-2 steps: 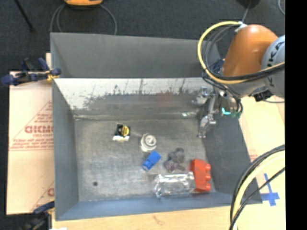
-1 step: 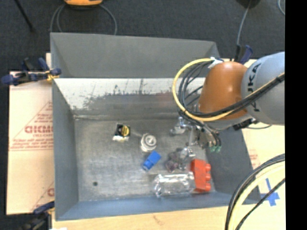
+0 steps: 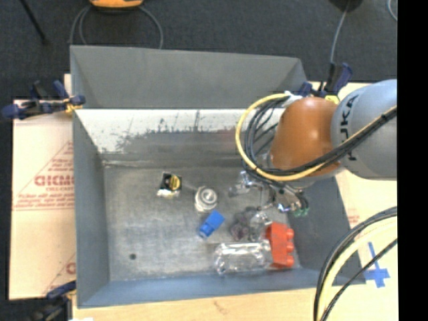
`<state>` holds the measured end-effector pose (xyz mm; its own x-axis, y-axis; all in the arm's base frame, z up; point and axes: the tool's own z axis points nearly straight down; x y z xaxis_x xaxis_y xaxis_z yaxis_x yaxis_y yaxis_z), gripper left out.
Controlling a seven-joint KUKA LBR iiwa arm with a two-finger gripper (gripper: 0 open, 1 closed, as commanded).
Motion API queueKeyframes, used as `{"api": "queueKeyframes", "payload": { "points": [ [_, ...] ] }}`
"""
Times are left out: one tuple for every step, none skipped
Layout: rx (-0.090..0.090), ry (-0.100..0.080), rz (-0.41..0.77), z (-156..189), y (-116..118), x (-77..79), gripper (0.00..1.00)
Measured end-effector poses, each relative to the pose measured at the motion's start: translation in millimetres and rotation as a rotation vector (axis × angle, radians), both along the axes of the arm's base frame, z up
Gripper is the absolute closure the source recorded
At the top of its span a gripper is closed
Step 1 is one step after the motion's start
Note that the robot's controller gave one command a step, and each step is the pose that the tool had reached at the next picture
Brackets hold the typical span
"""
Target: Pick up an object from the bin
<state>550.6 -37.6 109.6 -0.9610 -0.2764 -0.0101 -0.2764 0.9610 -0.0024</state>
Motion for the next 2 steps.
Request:
{"api": "queueKeyframes", "payload": {
  "points": [
    [-0.001,0.005,0.003,-2.4,-0.2,-1.6,1.00],
    [-0.002,0.002,0.040,20.7,0.0,-8.5,1.00]
  ]
}}
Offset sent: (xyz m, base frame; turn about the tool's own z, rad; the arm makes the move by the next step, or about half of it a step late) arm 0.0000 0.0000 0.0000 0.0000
